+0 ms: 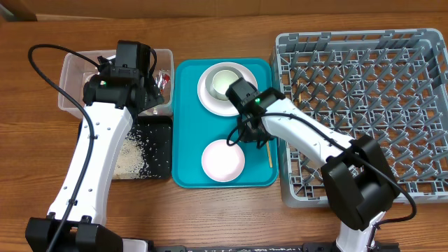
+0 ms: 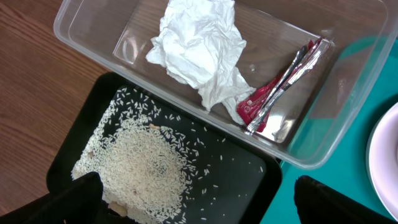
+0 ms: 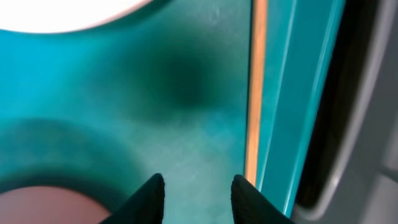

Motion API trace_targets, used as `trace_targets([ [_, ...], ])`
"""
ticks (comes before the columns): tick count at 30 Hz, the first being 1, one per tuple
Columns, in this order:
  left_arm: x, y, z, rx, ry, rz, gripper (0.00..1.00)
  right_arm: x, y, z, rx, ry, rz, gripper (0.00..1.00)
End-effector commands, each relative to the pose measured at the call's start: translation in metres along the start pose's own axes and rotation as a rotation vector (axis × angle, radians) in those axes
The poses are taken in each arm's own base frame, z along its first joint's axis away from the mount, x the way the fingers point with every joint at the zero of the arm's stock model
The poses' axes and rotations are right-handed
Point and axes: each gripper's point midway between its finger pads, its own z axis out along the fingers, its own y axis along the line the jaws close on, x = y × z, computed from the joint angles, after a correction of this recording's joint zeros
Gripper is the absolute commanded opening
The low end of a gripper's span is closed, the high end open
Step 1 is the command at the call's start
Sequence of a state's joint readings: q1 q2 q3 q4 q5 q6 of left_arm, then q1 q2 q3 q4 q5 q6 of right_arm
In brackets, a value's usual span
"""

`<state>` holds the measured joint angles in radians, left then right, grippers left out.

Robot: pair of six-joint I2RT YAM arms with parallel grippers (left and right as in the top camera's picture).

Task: Sort waste into correct bins and load items into the dishwasher
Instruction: 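Reach the right gripper back to the second chopstick and grasp it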

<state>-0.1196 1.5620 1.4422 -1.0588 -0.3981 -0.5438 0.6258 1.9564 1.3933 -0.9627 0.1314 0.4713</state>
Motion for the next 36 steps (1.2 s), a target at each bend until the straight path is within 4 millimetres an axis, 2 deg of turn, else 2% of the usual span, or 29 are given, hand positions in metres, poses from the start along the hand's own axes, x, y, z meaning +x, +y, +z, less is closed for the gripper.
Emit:
trace_targets([
  [1, -0.006, 0.003, -0.004, -0.009, -0.023, 0.005, 1.0, 0.006, -0.008, 0.017, 0.018, 0.007, 0.008, 0.39],
  [7, -0.006, 0.003, -0.004, -0.009, -0.023, 0.005, 1.0, 0.012, -0.011, 0.035, 0.014, -0.009, 0.007, 0.39],
  [18, -0.006, 0.003, -0.004, -0.009, -0.023, 0.005, 1.0, 0.008, -0.01, 0.035, 0.014, -0.03, -0.024, 0.4],
  [25, -0.006, 0.003, -0.004, -0.009, -0.023, 0.005, 1.0, 0.004, -0.026, 0.025, 0.113, -0.032, -0.08, 0.43],
  [31, -0.006, 0.003, -0.004, -0.009, -0.023, 0.005, 1.0, -0.007, -0.015, 0.011, 0.093, -0.06, -0.087, 0.43],
  [36, -0.006, 0.002, -0.004, -0.006, -0.022, 0.005, 1.0, -0.008, -0.008, 0.008, 0.086, -0.07, -0.101, 0.43],
])
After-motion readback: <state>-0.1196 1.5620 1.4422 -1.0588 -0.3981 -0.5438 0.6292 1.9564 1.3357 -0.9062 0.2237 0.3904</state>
